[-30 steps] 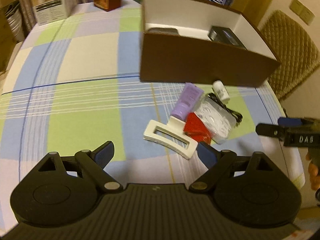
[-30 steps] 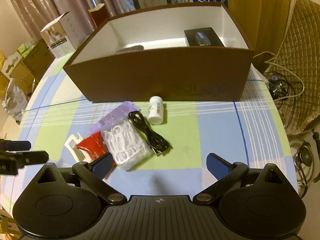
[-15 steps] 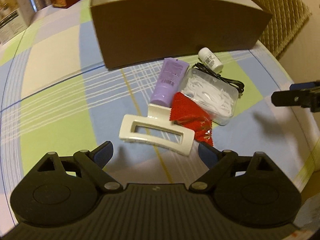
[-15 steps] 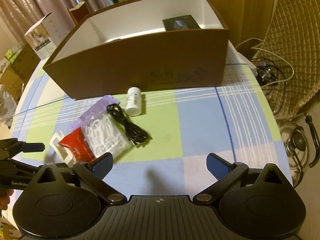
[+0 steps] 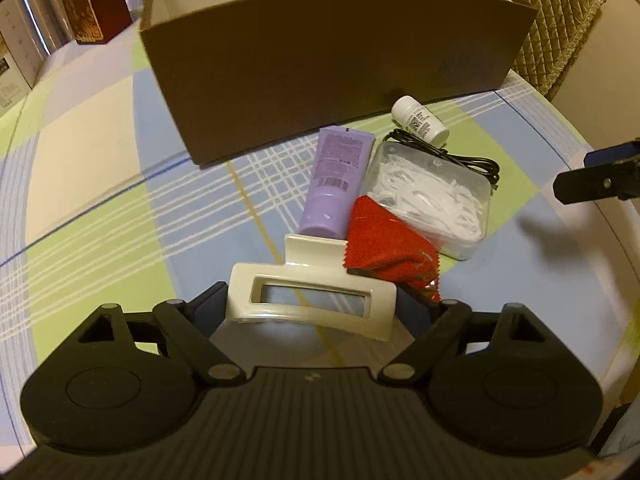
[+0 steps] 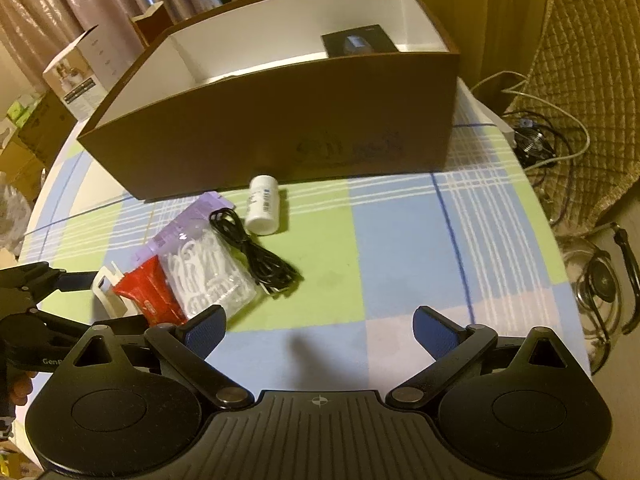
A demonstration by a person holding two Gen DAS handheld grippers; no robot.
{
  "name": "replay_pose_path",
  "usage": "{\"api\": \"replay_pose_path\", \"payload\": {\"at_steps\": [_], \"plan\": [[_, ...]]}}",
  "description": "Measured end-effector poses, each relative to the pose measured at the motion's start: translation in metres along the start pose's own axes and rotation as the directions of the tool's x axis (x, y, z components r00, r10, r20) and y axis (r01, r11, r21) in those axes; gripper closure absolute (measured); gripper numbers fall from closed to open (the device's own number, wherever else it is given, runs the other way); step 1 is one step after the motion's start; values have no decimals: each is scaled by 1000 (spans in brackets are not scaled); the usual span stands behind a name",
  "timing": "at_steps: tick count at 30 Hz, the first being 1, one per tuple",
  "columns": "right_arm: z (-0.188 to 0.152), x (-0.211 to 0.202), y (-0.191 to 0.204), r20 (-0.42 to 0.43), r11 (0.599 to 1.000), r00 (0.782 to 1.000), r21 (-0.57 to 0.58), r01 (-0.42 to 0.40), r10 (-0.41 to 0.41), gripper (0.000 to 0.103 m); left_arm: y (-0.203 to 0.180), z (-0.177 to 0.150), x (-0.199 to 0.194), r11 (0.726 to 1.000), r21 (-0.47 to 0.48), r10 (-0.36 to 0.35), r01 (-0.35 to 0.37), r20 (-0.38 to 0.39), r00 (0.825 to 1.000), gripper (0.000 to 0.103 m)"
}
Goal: Organize objects
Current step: 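Grasp the white hair claw clip with the left tool while the right tool grasps the red candy packet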
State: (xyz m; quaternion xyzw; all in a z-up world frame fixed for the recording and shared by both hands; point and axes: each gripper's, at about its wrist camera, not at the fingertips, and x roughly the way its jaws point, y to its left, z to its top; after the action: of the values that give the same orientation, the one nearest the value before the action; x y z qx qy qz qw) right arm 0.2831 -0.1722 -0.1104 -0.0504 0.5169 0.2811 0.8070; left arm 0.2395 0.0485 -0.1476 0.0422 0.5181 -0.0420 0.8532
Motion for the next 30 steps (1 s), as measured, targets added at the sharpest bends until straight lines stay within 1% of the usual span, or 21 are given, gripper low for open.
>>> {"api": "replay_pose_path", "payload": {"at_steps": [4, 6, 7, 8, 10, 11, 14, 17, 20, 23, 30], "plan": [[2, 5, 12, 8, 999, 999, -32, -37, 38, 5, 13, -9, -7, 999, -34, 29, -29, -3, 1000, 17], [3, 8, 22, 16, 996, 998, -64, -66, 67, 5, 24, -17, -11, 996, -74, 51, -52, -15, 999, 17], [3, 9, 28, 22, 993, 996, -89, -83, 85, 7, 30, -20, -13, 994, -95, 59, -61, -19, 998, 17], [2, 10, 34, 27, 989, 994, -114, -99, 103, 16, 36, -24, -16, 991, -116, 68, -71, -23, 997, 17], [1, 12, 47, 24, 976, 989, -170, -138, 144, 28, 48, -31, -22, 984, -152, 92, -96, -34, 995, 17], [1, 14, 54, 19, 968, 986, -197, -157, 164, 30, 53, -35, -24, 980, -168, 103, -109, -39, 994, 17], [-2, 22, 75, -2, 940, 979, -278, -197, 204, 49, 66, -44, -31, 967, -217, 127, -136, -53, 990, 17], [-4, 30, 93, -32, 913, 970, -331, -238, 242, 58, 77, -51, -38, 954, -260, 141, -152, -60, 988, 17], [-5, 38, 109, -57, 891, 963, -368, -265, 263, 60, 83, -56, -44, 943, -294, 145, -157, -62, 987, 17], [-6, 49, 120, -81, 884, 968, -394, -251, 238, 61, 85, -59, -48, 935, -318, 145, -156, -60, 988, 17], [-7, 70, 128, -108, 881, 976, -421, -218, 191, 62, 85, -63, -53, 924, -349, 144, -153, -51, 988, 17]]}}
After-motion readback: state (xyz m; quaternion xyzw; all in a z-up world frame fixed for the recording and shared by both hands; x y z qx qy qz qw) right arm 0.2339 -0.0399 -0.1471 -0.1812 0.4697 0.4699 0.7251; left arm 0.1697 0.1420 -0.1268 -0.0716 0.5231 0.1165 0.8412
